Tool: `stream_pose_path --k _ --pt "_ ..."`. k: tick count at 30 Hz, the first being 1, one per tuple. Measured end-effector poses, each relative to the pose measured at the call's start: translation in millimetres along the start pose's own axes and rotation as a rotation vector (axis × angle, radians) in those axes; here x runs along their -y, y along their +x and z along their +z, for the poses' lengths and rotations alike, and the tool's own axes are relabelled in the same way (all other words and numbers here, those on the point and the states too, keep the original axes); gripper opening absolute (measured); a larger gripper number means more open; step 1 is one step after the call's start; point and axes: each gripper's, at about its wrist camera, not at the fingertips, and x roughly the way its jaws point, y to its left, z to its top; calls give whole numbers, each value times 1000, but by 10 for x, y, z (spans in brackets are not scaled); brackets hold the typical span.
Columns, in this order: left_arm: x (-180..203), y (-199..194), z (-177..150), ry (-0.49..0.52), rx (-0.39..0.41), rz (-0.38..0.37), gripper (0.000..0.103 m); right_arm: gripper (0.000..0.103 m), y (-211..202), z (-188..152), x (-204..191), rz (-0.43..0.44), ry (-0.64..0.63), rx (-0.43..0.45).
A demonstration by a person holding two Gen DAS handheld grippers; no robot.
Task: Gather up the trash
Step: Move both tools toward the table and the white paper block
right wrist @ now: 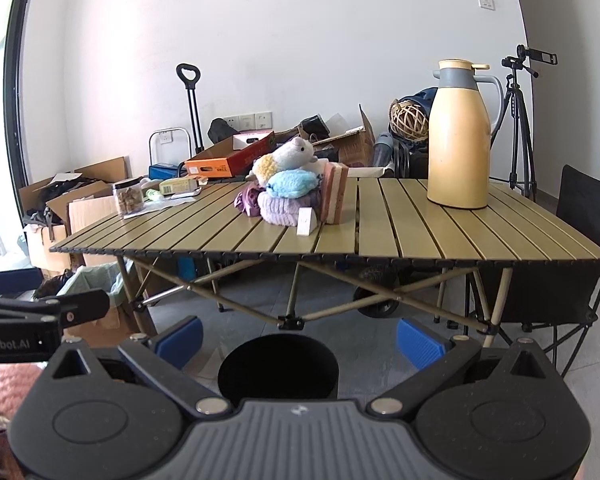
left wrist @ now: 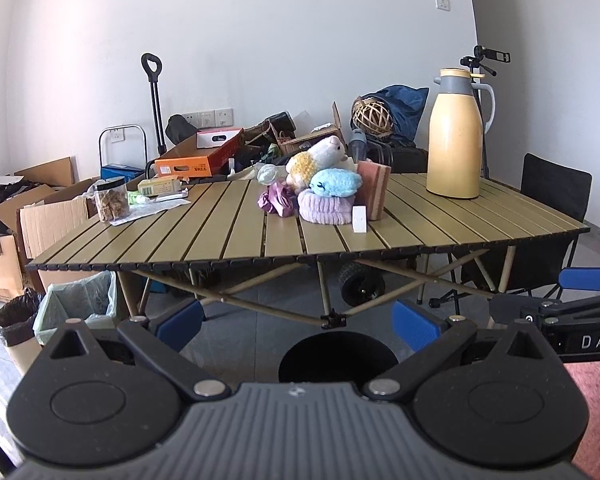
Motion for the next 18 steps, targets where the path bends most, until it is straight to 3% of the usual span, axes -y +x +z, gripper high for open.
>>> stream_pose_path --k 18 --pt "-270 1003 460 -44 6 53 103 103 1088 642 140 -11 5 67"
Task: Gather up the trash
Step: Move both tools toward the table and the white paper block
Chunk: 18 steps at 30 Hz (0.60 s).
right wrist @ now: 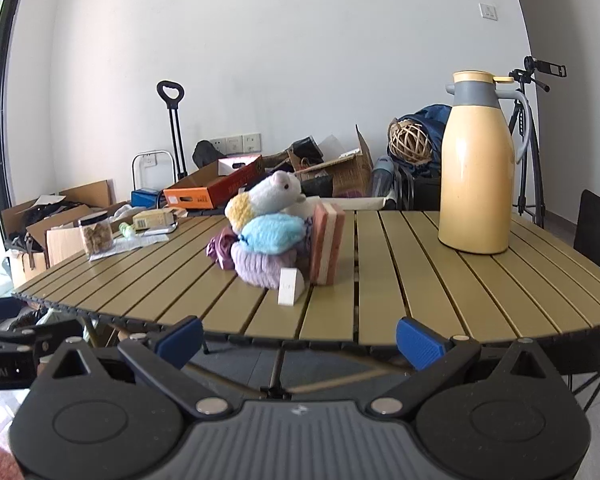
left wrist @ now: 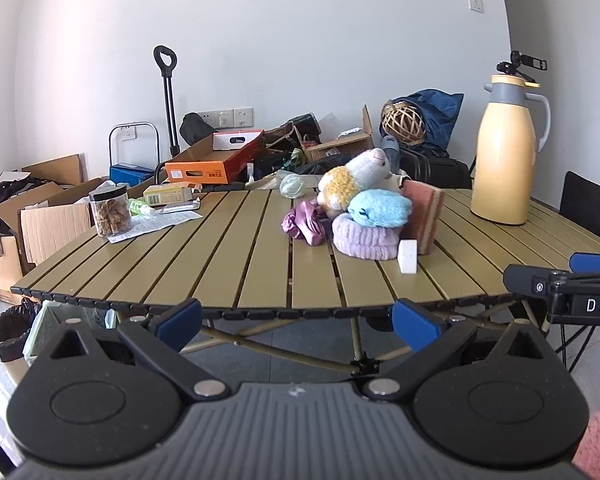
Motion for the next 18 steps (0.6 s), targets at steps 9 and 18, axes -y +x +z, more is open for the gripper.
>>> stream_pose_path --k 9,18 --pt "-40 507 226 -45 -5 0 103 103 602 222 -19 23 -25 3" --pt "-54 1053 390 -71 1 19 103 103 1281 417 -64 -20 -130 34"
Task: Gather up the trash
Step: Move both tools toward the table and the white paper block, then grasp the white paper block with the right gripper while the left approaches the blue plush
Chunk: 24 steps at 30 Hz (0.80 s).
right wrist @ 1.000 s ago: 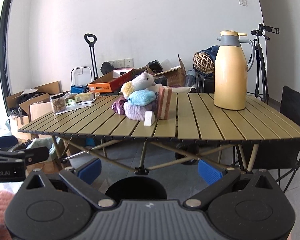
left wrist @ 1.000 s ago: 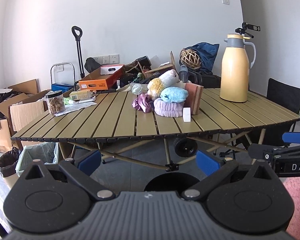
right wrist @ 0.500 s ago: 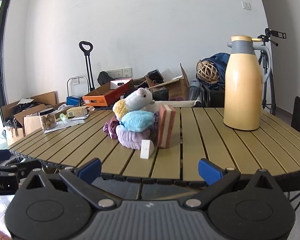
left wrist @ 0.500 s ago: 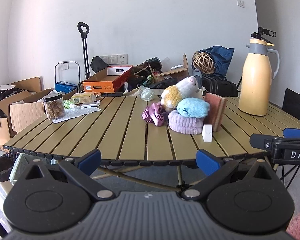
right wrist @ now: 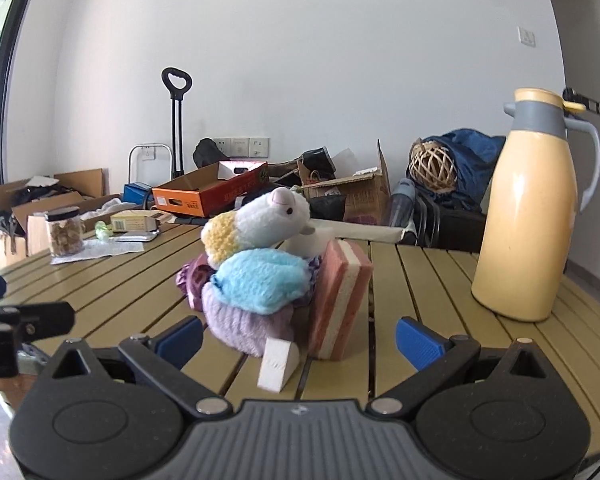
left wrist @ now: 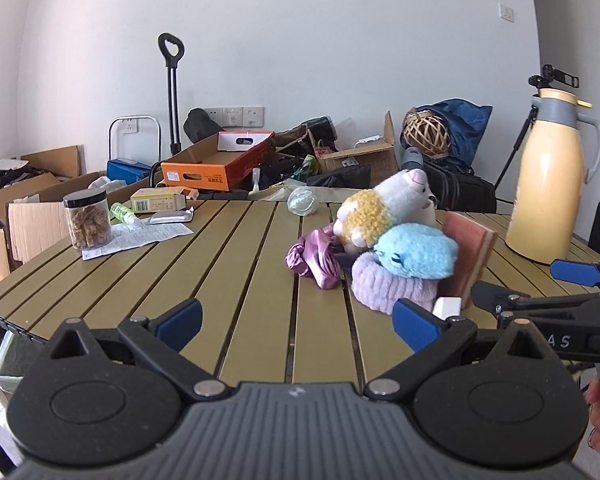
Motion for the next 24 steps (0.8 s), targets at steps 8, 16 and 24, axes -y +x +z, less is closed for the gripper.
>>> stream_pose_path --k 8,16,24 --pt "-111 305 -124 -15 -40 10 103 102 406 -120 -22 -1 -6 -25" --pt "-210 429 -222 -35 -83 19 103 64 720 -243 -98 5 10 -131" --pt "-219 436 -237 -44 -93 15 103 24 790 -270 -131 55 54 -163"
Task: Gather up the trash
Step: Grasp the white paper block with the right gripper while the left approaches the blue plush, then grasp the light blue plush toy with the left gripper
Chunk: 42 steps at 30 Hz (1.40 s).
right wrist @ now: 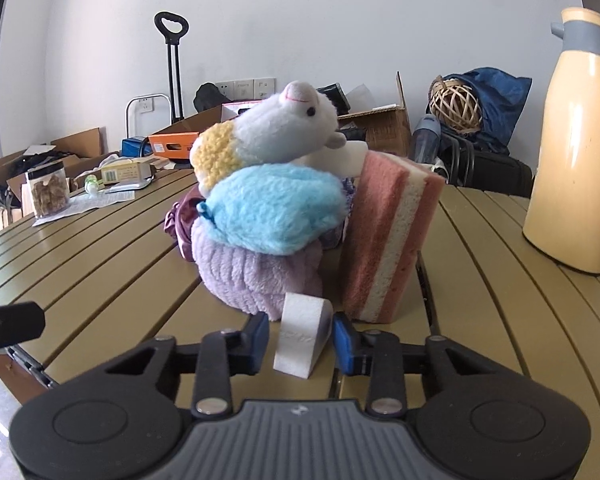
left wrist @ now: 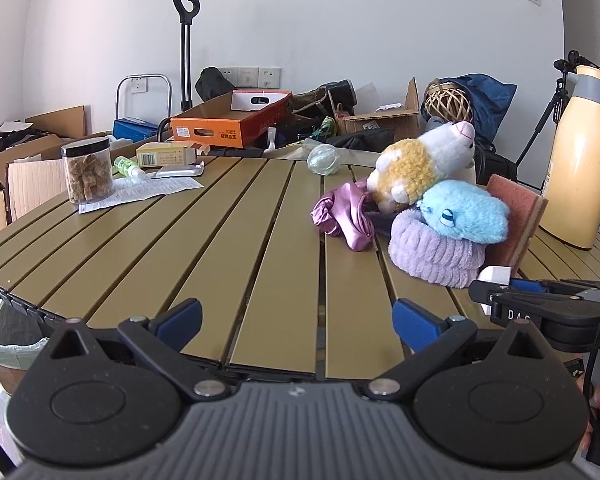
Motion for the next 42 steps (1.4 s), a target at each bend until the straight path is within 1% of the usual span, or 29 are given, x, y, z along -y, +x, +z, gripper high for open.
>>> stream_pose_path --k 3,7,13,18,22,28,30,32,33,36,38,40,42 --pt "26 0 12 -2 0 0 103 20 11 7 52 5 33 0" --pt "85 6 64 -23 4 -7 103 18 -29 -1 110 -6 55 15" --pt "313 35 221 -30 23 -55 103 18 -211 -4 266 0 82 70" --pt "589 88 353 -12 45 -95 103 18 -332 -8 453 -29 98 95" --pt "806 158 442 7 74 -105 103 18 -448 -30 645 -71 111 116" --pt "1131 360 552 31 90 -127 103 18 -595 -110 962 -133 141 131" --pt "1230 439 571 46 93 -124 103 18 -645 -129 1065 -149 155 137" --pt "1309 557 583 56 76 -100 103 18 -678 -139 1139 -160 169 143" --pt "1331 620 589 52 67 -85 103 18 -689 -139 1174 -162 174 146" --pt "1334 778 599 24 42 -74 103 18 -728 -146 1219 -161 175 151" --pt "1332 841 608 13 43 -63 103 18 -759 -152 1230 -159 172 155" --pt "1338 889 609 4 54 -69 103 18 -775 -156 1239 -157 172 156" --pt "1345 942 599 -8 43 -78 103 18 -790 -164 1232 -159 175 155"
